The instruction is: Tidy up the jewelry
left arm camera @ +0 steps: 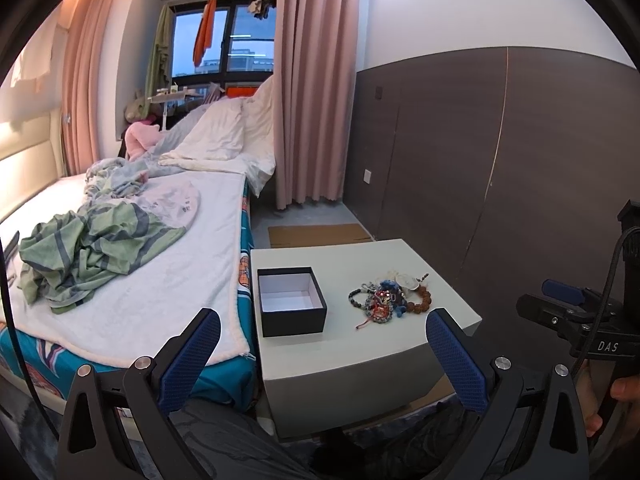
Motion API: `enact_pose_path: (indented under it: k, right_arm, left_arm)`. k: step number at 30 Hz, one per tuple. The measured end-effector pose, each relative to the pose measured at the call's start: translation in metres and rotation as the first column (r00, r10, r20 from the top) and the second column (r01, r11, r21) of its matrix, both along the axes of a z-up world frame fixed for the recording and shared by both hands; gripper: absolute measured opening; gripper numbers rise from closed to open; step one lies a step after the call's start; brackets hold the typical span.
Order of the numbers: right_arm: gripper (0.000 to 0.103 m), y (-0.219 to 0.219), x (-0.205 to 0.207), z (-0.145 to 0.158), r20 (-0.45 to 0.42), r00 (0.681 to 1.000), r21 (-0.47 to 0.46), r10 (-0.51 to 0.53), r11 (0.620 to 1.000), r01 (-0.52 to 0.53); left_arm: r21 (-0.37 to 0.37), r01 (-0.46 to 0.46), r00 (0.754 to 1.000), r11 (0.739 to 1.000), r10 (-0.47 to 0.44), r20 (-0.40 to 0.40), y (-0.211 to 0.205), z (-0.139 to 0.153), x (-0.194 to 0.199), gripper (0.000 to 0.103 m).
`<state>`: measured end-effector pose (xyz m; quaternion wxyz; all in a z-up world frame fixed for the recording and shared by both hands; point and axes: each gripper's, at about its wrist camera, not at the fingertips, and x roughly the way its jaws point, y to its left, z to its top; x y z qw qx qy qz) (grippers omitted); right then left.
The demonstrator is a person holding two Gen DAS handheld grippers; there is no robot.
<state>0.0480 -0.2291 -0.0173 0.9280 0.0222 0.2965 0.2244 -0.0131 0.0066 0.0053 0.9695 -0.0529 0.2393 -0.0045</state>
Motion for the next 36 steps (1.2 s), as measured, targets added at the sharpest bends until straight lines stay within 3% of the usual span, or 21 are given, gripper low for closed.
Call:
enact_pose_path:
  k: [36]
  right_arm:
    - [0.103,-0.003,0.002,0.002,-0.001,1.000,-0.007,-0.008,1.000,0.008]
  left_arm:
    - [0.010,0.017,1.000,1.000,-0.017,-0.007,-0.006,-0.002,0.008,0.102]
